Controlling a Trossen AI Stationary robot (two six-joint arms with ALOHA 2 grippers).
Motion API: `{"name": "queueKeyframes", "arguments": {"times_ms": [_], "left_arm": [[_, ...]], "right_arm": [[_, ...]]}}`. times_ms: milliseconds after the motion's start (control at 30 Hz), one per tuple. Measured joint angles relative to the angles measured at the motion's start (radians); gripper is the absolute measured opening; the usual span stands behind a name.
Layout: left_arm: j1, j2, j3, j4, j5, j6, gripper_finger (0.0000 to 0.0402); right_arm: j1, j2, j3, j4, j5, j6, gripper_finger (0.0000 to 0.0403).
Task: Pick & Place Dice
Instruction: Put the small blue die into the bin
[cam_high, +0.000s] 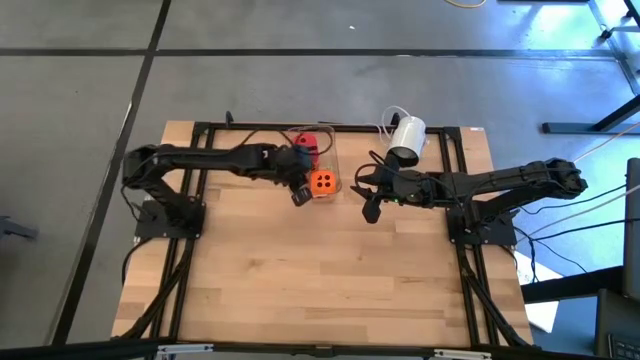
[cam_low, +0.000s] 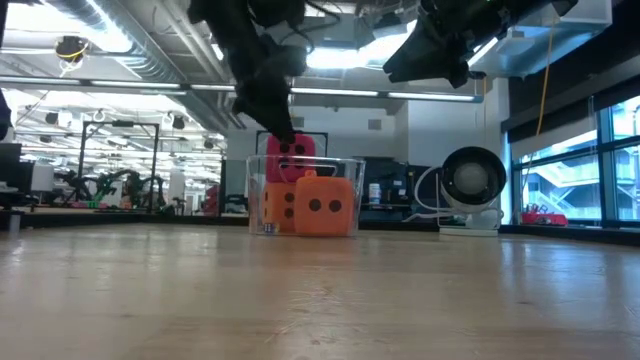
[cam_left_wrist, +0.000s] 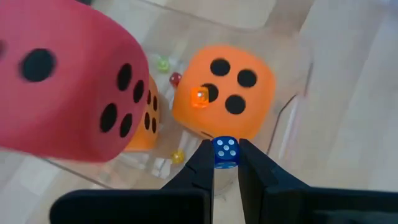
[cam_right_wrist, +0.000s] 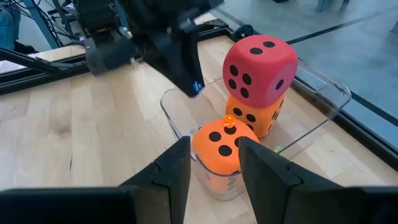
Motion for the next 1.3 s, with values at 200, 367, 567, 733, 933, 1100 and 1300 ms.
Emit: {"name": "queueKeyframes", "arguments": {"times_ms": [200, 367, 567, 733, 933, 1100, 1300], "left_arm": [[-0.002, 0.111, 0.018, -0.035, -0.002, 0.032, 0.0024], [0.012, 0.185, 0.018, -0.061, -0.004, 0.031, 0.0025], [0.025, 0.222, 0.021, -0.082, 0.034, 0.006, 0.0028], [0.026, 0.220, 0.021, -0.078, 0.033, 0.006, 0.0041], [0.026, 0.220, 0.020, -0.077, 0.033, 0.006, 0.0061], [0.025, 0.220, 0.020, -0.074, 0.033, 0.007, 0.0069], [0.026, 0.220, 0.019, -0.074, 0.033, 0.007, 0.0080]], "right_arm": [[0.000, 0.000, 0.000, -0.001, -0.001, 0.024, 0.0137], [0.001, 0.000, 0.000, -0.001, -0.001, 0.025, 0.0137], [0.001, 0.000, 0.000, -0.001, -0.005, 0.026, 0.0137], [0.001, 0.000, 0.000, -0.001, -0.008, 0.025, 0.0137], [0.001, 0.000, 0.000, -0.001, -0.008, 0.025, 0.0137], [0.001, 0.000, 0.000, -0.001, -0.009, 0.025, 0.0137], [0.001, 0.000, 0.000, -0.001, -0.010, 0.025, 0.0137]]}}
